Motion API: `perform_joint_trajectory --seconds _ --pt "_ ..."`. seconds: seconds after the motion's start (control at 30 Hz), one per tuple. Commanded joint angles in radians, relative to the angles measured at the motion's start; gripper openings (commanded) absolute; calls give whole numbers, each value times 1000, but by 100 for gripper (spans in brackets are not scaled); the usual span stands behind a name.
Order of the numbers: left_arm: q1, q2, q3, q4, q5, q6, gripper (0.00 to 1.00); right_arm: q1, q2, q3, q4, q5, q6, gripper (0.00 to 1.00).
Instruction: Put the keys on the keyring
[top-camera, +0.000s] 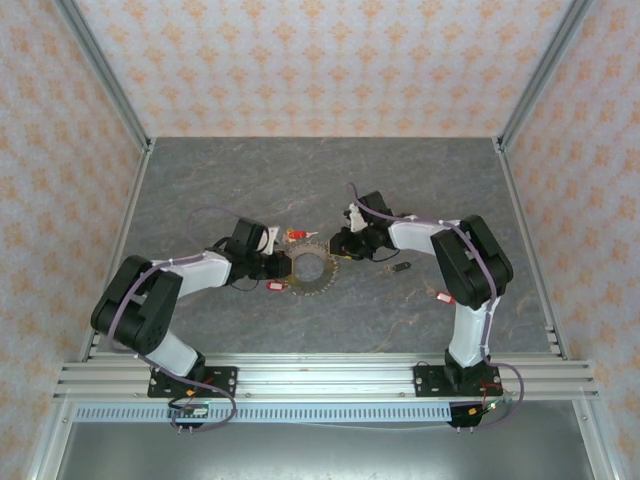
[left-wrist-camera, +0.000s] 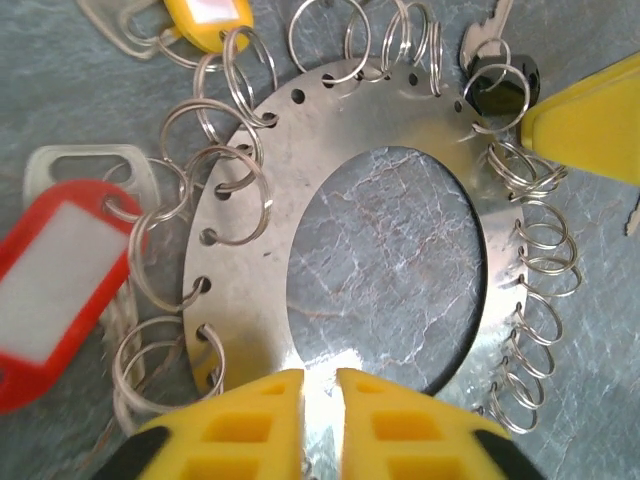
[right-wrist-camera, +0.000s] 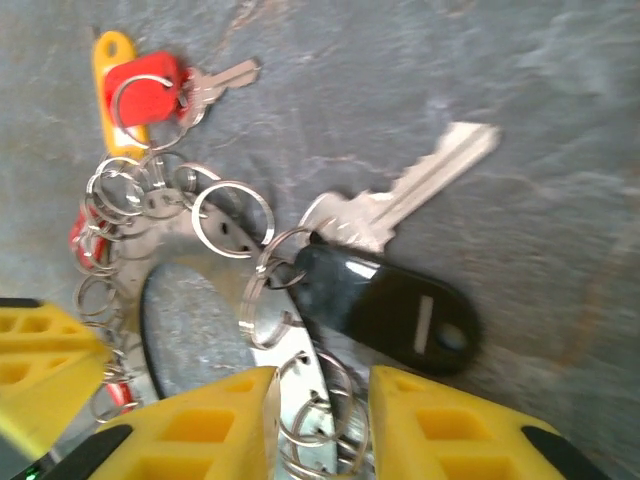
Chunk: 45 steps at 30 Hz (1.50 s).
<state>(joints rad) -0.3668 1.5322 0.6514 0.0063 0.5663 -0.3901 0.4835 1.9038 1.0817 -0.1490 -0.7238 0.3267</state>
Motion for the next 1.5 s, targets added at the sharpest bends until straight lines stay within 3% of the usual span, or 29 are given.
perform_joint_trajectory --seconds 0.0,0.1,0.23,0.33,0.57,0.9,1.03,1.2,1.47 --pt "-13 -74 -3 -68 -66 -16 22 6 -33 40 -75 108 -40 32" --pt "-30 -113 10 -110 -90 -24 26 16 -11 81 -125 118 -67 35" --pt "-41 -149 20 -213 -227 -54 32 37 15 118 -150 114 -88 39" --pt "-40 -134 21 -240 -259 -67 33 63 43 153 -180 110 -112 41" --pt "-57 -44 31 -188 -193 -72 31 87 76 182 -216 166 -123 42" --pt "-68 73 71 -163 -193 -79 31 108 109 194 -245 163 -137 38" --pt "-70 90 71 -130 -157 -79 21 105 104 181 -210 80 -134 35" --pt "-70 100 73 -141 -195 -77 9 66 87 132 -97 -58 -82 30" --pt "-61 98 42 -54 -145 -108 0 4 37 43 58 -207 -5 23"
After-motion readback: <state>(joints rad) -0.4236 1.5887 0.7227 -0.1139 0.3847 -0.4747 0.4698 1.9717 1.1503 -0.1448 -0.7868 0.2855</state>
